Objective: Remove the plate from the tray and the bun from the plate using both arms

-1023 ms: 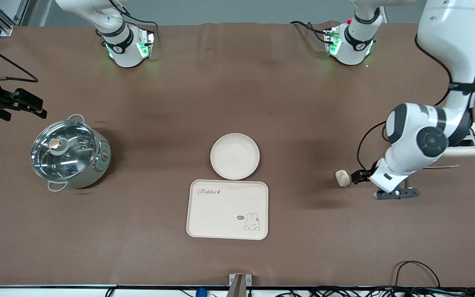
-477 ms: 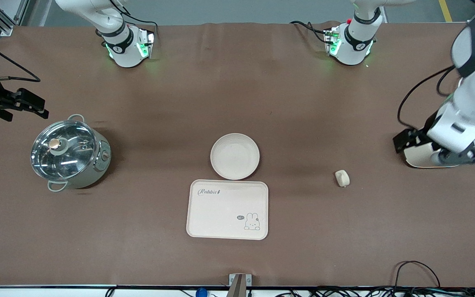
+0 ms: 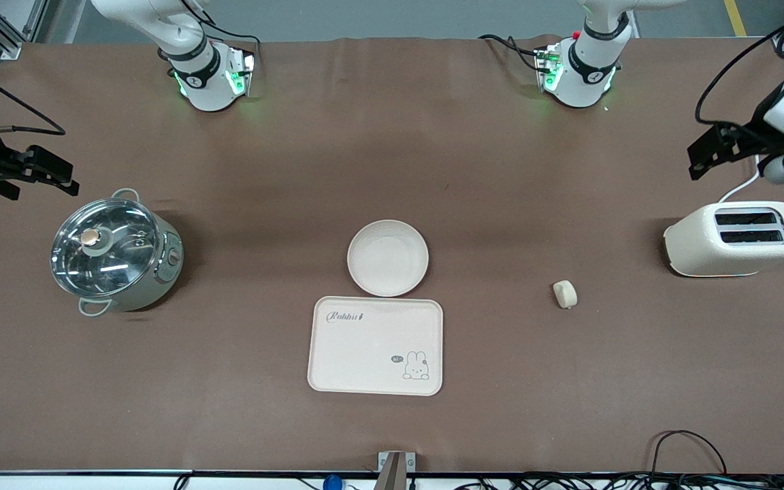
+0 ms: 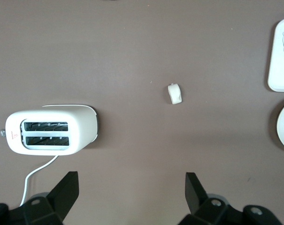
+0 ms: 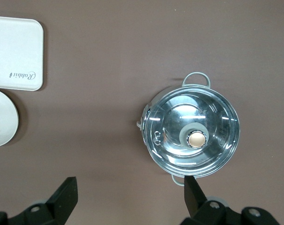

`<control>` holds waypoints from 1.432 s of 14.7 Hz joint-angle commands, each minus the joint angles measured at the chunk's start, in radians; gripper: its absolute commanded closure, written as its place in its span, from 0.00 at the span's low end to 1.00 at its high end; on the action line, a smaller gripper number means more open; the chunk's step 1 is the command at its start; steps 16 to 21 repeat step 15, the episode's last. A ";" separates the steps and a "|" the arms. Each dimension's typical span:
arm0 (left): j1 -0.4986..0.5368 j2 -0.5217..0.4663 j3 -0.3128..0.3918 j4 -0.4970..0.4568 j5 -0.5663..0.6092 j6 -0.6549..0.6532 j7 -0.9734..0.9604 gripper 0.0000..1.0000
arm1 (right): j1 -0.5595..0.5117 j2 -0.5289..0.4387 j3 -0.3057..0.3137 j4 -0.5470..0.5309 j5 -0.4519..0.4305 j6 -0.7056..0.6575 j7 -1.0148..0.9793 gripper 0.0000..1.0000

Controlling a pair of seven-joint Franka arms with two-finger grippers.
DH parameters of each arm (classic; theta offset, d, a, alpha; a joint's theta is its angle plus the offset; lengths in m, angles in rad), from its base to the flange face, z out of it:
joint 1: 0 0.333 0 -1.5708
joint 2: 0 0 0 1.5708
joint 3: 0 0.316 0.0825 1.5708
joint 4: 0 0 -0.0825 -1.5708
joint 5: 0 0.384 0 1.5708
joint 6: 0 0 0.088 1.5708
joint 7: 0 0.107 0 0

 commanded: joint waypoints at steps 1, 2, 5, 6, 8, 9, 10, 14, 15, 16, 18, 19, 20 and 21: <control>-0.113 -0.062 0.096 -0.090 -0.016 0.037 0.015 0.00 | 0.003 -0.010 -0.007 -0.004 -0.016 -0.006 -0.004 0.00; -0.117 -0.057 0.101 -0.086 -0.016 0.037 0.017 0.00 | 0.002 -0.013 -0.008 -0.004 -0.016 -0.007 -0.005 0.00; -0.118 -0.036 0.103 -0.064 -0.018 0.034 0.018 0.00 | -0.008 -0.020 -0.010 -0.013 -0.016 -0.016 -0.023 0.00; -0.118 -0.034 0.103 -0.060 -0.015 0.034 0.017 0.00 | -0.015 -0.023 -0.010 -0.013 -0.016 -0.024 -0.025 0.00; -0.118 -0.011 0.101 -0.014 -0.015 0.026 0.018 0.00 | -0.025 -0.027 -0.010 -0.013 -0.016 -0.025 -0.030 0.00; -0.117 0.004 0.101 0.011 -0.013 0.014 0.032 0.00 | -0.026 -0.030 -0.010 -0.013 -0.016 -0.025 -0.043 0.00; -0.115 0.009 0.103 0.025 -0.013 0.008 0.040 0.00 | -0.034 -0.030 -0.010 -0.013 -0.016 -0.030 -0.059 0.00; -0.111 0.015 0.115 0.023 -0.091 0.005 0.035 0.00 | -0.035 -0.030 -0.010 -0.013 -0.015 -0.033 -0.059 0.00; -0.109 0.021 0.117 0.025 -0.096 0.005 0.035 0.00 | -0.035 -0.030 -0.010 -0.013 -0.015 -0.033 -0.059 0.00; -0.109 0.021 0.117 0.025 -0.096 0.005 0.035 0.00 | -0.035 -0.030 -0.010 -0.013 -0.015 -0.033 -0.059 0.00; -0.109 0.021 0.117 0.025 -0.096 0.005 0.035 0.00 | -0.035 -0.030 -0.010 -0.013 -0.015 -0.033 -0.059 0.00; -0.109 0.021 0.117 0.025 -0.096 0.005 0.035 0.00 | -0.035 -0.030 -0.010 -0.013 -0.015 -0.033 -0.059 0.00; -0.109 0.021 0.117 0.025 -0.096 0.005 0.035 0.00 | -0.035 -0.030 -0.010 -0.013 -0.015 -0.033 -0.059 0.00; -0.109 0.021 0.117 0.025 -0.096 0.005 0.035 0.00 | -0.035 -0.030 -0.010 -0.013 -0.015 -0.033 -0.059 0.00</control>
